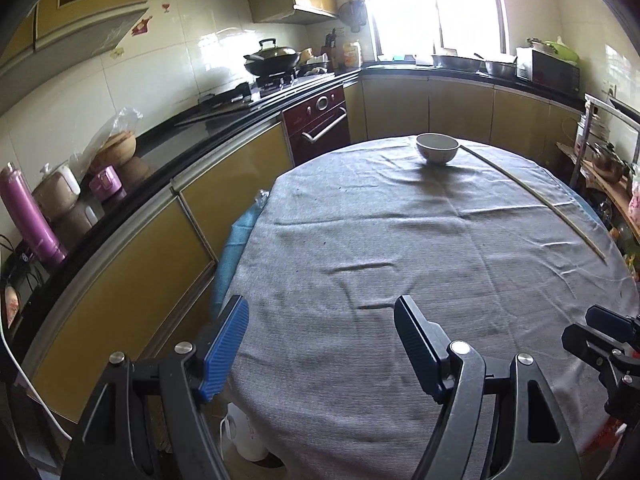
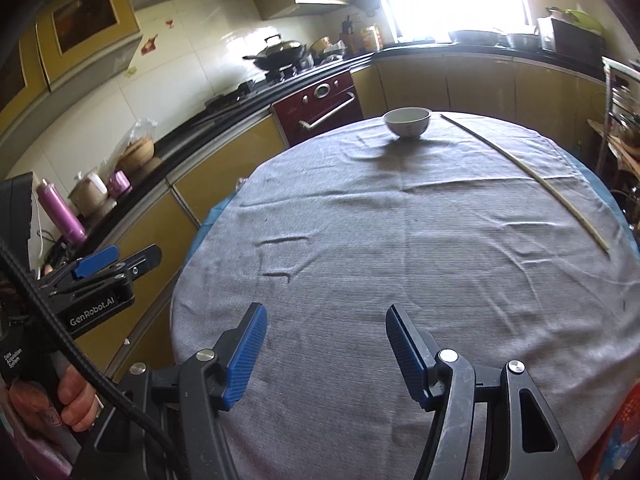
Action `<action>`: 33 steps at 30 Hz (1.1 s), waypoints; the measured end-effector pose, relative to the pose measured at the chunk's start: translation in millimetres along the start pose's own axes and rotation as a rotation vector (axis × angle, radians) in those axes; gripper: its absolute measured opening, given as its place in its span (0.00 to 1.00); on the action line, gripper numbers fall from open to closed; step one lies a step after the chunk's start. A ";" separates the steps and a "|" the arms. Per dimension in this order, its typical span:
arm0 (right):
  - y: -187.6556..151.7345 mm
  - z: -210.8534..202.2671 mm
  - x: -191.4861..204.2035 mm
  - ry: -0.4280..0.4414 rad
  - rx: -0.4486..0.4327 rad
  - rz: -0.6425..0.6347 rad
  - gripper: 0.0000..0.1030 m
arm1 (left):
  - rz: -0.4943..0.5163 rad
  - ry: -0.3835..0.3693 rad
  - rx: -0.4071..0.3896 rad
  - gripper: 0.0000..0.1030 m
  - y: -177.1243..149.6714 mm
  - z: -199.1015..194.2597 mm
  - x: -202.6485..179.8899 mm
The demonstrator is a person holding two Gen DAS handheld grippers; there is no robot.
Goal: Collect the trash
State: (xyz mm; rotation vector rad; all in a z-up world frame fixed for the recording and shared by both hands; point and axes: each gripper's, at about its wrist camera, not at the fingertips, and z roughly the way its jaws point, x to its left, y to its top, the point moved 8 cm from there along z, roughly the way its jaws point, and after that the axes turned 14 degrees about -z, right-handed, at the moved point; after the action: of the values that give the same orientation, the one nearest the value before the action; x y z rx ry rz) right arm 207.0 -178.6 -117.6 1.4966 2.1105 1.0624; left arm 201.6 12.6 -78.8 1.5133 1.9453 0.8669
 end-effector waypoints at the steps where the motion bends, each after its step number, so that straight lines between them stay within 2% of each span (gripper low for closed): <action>1: -1.2 -4.5 -4.3 -0.001 -0.009 0.009 0.64 | 0.009 0.000 -0.006 0.74 -0.1 -3.8 -5.4; 21: -42.7 -74.7 -92.8 -0.016 -0.141 0.214 0.64 | 0.207 -0.040 -0.079 0.74 -14.6 -63.4 -106.9; 27: -49.1 -80.8 -100.8 -0.024 -0.146 0.235 0.64 | 0.226 -0.062 -0.081 0.74 -17.9 -68.8 -116.9; 33: -45.2 -79.0 -94.6 -0.031 -0.136 0.217 0.64 | 0.203 -0.077 -0.073 0.74 -16.7 -68.1 -108.0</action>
State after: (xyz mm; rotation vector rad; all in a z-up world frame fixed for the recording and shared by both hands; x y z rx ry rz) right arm 162.5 -302.0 -112.0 1.6911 1.8461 1.2225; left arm 166.7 -106.6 -44.7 1.6954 1.7082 0.9389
